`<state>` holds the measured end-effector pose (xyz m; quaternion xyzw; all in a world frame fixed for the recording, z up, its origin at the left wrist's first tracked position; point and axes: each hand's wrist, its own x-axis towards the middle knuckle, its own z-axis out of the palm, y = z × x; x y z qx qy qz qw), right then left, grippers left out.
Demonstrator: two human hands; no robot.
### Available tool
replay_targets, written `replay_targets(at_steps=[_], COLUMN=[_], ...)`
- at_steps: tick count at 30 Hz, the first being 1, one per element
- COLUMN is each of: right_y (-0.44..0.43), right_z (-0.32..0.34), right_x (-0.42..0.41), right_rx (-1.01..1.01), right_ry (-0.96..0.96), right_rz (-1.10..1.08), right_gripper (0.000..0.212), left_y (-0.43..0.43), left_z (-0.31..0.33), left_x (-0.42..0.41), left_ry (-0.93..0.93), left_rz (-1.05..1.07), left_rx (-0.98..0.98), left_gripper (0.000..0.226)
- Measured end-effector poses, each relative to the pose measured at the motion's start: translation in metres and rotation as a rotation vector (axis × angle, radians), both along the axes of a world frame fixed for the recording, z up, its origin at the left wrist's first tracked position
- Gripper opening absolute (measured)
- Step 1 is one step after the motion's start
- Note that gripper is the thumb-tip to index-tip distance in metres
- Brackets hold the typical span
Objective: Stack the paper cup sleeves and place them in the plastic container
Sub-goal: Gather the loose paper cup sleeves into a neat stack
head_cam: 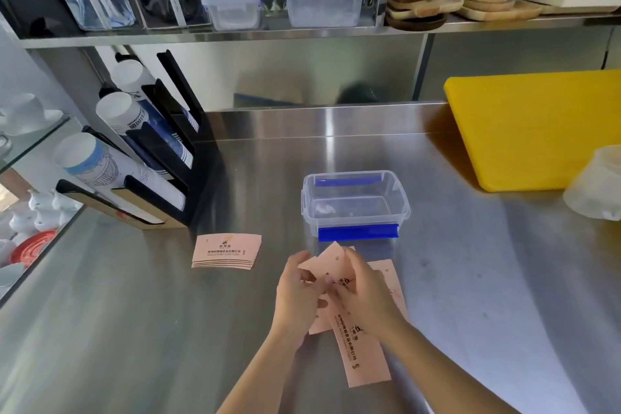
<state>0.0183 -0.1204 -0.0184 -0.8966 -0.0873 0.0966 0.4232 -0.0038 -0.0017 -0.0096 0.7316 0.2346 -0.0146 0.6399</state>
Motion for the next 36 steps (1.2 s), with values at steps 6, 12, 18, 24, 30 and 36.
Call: replay_targets(at_steps=[6,12,18,24,30,36], right_y=[-0.018,-0.025,-0.024,-0.015,-0.022,-0.013], right_z=[0.028,0.033,0.016,-0.009,0.008,0.017], right_x=[0.017,0.009,-0.009,-0.008,0.013,0.028], right_rx=[-0.049,-0.204,-0.666,-0.543,-0.351,-0.555], right_ry=[0.049,-0.009,0.344,0.298,0.063,-0.188], right_rz=[0.233,-0.11,0.205,0.145,0.192,0.273], right_gripper=[0.041,0.027,0.075,0.062,0.006,0.017], left_y=[0.018,0.031,0.026,0.027,0.041,0.04], left_z=[0.003,-0.007,-0.021,-0.026,-0.034,-0.033], left_x=[0.007,0.011,0.01,0.01,0.01,0.007], left_ry=[-0.064,-0.135,-0.107,-0.085,-0.063,-0.068], left_rz=[-0.207,0.059,0.121,0.104,0.046,-0.143], left_rx=[0.1,-0.029,-0.021,0.058,0.004,0.088], left_gripper=[0.007,0.021,0.026,0.017,0.032,0.043])
